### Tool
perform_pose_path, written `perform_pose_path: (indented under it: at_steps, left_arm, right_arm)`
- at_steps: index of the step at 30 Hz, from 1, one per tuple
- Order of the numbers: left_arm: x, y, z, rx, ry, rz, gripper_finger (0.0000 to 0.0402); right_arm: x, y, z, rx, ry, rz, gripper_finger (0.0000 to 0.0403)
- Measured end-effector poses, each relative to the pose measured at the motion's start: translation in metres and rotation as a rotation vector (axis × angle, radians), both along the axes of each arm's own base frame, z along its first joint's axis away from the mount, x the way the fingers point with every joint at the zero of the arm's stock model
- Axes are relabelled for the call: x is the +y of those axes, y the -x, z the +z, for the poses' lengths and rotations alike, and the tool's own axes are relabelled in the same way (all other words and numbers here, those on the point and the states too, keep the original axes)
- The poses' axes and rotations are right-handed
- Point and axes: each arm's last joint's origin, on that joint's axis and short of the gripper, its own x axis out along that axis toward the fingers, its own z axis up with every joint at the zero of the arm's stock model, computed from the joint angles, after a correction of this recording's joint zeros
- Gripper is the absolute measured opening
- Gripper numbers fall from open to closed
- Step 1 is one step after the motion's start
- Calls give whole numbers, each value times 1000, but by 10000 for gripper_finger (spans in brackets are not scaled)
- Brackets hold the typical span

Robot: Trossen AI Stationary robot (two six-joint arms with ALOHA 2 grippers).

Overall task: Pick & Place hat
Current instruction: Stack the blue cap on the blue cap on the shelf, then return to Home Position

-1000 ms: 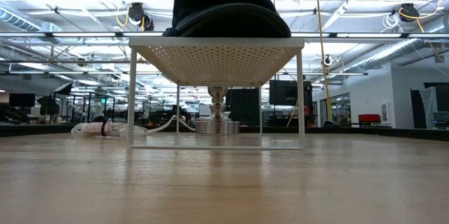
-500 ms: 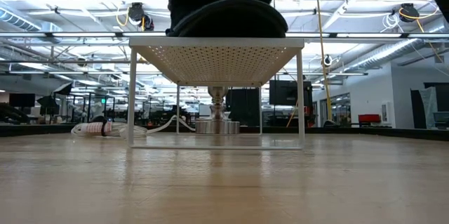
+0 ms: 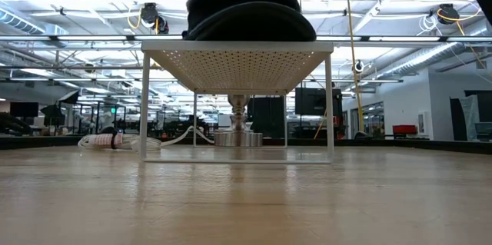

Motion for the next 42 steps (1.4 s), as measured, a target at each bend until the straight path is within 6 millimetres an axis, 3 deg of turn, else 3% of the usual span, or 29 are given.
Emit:
perform_pose_path:
  at_steps: [11, 19, 33, 42]
  left_arm:
    - [1, -1, 0, 0, 0, 3, 67]
    - [1, -1, 0, -2, 2, 3, 67]
    - [1, -1, 0, -19, 20, 1, 67]
    - [1, 0, 0, 6, 9, 23, 67]
  right_arm:
    - [7, -11, -47, 68, 42, 10, 20]
    - [5, -14, -59, 75, 102, 23, 39]
    - [8, 15, -12, -95, -40, -91, 199]
    - [11, 29, 7, -191, -158, -255, 230]
